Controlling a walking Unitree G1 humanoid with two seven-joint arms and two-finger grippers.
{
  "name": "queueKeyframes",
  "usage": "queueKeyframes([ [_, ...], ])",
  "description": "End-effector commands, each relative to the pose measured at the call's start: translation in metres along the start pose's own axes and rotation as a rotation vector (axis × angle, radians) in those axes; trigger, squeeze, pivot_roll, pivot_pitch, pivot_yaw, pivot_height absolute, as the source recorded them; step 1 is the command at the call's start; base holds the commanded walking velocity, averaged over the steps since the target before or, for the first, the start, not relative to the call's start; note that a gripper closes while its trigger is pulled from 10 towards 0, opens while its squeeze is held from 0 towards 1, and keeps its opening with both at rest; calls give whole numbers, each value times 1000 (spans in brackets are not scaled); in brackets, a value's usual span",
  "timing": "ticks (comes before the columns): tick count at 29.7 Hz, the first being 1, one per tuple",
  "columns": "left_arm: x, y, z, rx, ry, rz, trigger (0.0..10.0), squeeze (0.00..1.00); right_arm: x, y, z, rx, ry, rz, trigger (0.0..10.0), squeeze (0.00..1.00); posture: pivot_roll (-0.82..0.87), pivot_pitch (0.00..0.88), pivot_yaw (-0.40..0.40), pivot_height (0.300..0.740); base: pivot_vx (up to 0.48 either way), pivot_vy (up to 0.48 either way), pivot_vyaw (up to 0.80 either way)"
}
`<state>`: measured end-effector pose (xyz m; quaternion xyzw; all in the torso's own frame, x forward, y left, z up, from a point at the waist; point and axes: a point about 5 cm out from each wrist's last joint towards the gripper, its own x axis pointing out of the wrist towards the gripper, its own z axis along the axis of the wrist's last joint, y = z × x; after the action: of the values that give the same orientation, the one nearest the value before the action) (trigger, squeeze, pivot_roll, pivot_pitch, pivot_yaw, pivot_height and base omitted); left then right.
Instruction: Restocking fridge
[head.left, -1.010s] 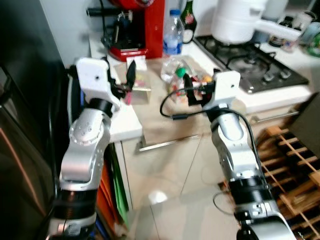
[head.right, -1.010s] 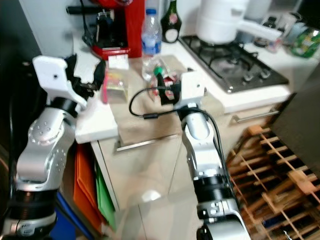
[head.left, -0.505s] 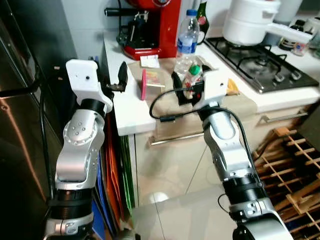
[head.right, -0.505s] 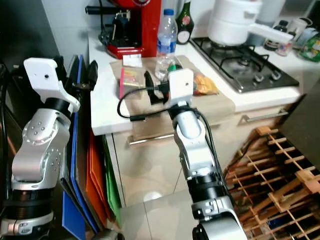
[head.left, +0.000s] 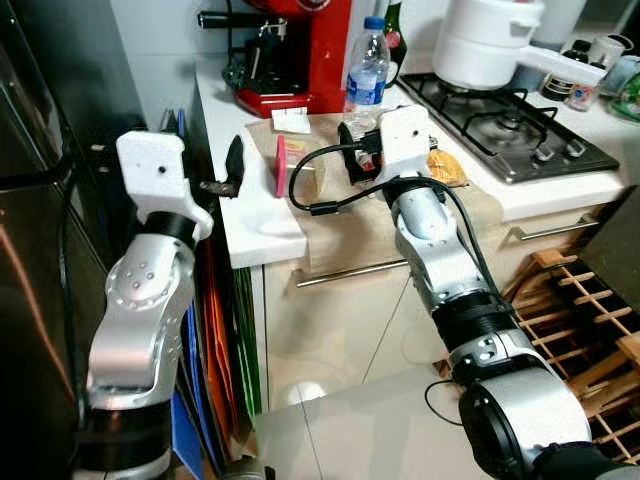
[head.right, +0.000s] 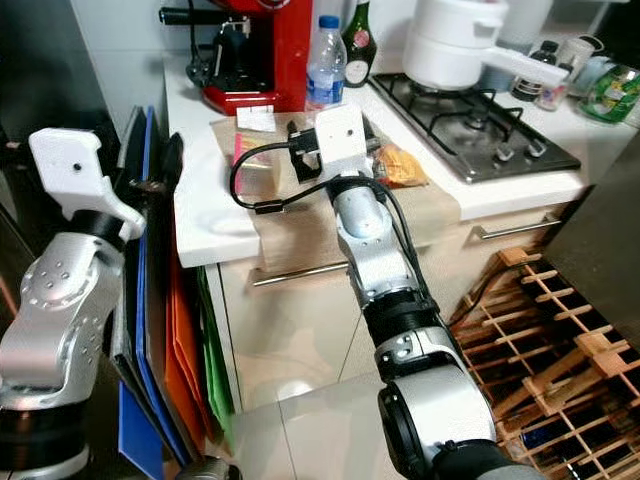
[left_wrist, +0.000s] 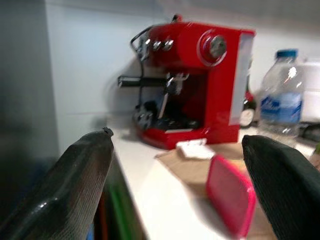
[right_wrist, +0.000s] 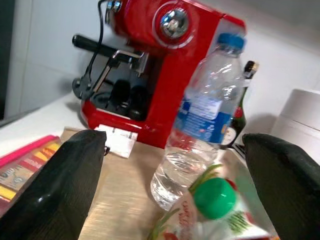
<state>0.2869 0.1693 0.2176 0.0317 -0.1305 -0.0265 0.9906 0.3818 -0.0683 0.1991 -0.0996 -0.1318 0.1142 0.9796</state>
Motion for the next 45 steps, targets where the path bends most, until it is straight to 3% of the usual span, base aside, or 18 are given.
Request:
queueKeyframes([
  [1, -3, 0, 3, 7, 3, 0, 10000, 0, 3, 1, 3, -29, -13, -3, 10000, 0, 234, 0, -60, 740, 0, 0, 0],
  [8, -16, 10, 6, 46, 57, 9, 10000, 0, 4, -1, -15, -85, 84, -72, 10000, 0, 258, 9, -60, 740, 0, 0, 0],
  [14, -20, 11, 8, 57, 74, 1, 10000, 0, -2, -1, -25, -61, 121, -105, 10000, 0, 259, 25, -44, 740, 0, 0, 0],
  [22, -18, 8, 5, 57, 125, -37, 10000, 0, -13, 4, -47, 78, 227, -119, 10000, 0, 246, 34, -14, 740, 0, 0, 0],
  [28, -18, 19, -8, -72, 228, 54, 10000, 0, -20, 2, -67, 352, 386, -133, 10000, 0, 241, 27, -15, 740, 0, 0, 0],
  [30, -17, 19, -8, -74, 230, 57, 10000, 0, -20, 1, -68, 359, 388, -132, 10000, 0, 241, 27, -15, 740, 0, 0, 0],
  [37, -14, 17, -11, -78, 245, 57, 10000, 0, -20, 6, -68, 511, 428, -102, 10000, 0, 229, 6, -24, 740, 0, 0, 0],
  [39, -13, 16, -12, -82, 246, 58, 10000, 0, -19, 6, -67, 495, 418, -97, 10000, 0, 226, 0, -26, 740, 0, 0, 0],
  [40, -11, 16, -12, -84, 237, 55, 10000, 0, -17, 4, -59, 381, 352, -91, 10000, 0, 219, 0, -28, 740, 0, 0, 0],
  [41, -11, 16, -12, -84, 237, 55, 10000, 0, -17, 4, -59, 381, 352, -91, 10000, 0, 219, 0, -28, 740, 0, 0, 0],
  [43, -9, 14, -12, -72, 220, 47, 10000, 0, -13, 1, -44, 234, 232, -89, 10000, 0, 209, 0, -30, 740, 0, 0, 0],
  [45, -7, 13, -11, -66, 210, 41, 10000, 0, -12, 1, -36, 183, 179, -88, 10000, 0, 209, 0, -30, 740, 0, 0, 0],
])
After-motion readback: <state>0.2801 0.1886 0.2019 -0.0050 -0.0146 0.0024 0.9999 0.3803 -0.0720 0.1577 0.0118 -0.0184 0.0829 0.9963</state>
